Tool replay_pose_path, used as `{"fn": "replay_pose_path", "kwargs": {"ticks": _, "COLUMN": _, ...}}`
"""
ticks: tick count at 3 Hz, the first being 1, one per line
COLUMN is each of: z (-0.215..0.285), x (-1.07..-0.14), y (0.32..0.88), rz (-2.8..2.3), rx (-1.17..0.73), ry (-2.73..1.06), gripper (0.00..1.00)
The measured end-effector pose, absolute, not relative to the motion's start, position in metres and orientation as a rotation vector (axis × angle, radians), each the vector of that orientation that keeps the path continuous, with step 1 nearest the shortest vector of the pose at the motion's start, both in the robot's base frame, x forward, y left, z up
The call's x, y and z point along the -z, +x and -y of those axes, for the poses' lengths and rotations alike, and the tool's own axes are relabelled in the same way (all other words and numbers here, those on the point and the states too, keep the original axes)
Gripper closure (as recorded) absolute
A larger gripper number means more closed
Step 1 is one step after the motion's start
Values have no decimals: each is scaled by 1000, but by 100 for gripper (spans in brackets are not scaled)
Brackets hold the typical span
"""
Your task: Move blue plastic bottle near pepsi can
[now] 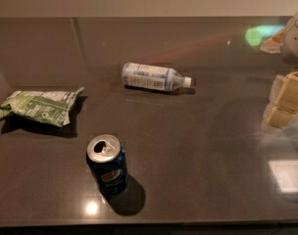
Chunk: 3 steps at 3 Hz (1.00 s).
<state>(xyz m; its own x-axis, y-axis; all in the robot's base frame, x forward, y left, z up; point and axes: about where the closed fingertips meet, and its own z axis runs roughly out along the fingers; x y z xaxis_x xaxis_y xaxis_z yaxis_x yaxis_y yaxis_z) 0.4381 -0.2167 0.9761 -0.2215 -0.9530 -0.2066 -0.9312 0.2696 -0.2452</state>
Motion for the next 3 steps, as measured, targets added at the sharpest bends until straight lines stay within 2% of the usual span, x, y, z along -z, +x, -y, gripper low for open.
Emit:
{"fn": "replay_pose_path", "kwargs": {"ticks": 2, "z": 207, "x": -976, "y": 448, "rz": -2187, "rx": 86, "ry": -1744, "gripper": 0}}
{"fn": "replay_pose_path", "kwargs": {"ticks": 3, "z": 191, "x": -972, "y": 472, "rz": -2149, "rx": 32, "ry": -1755, "gripper": 0}}
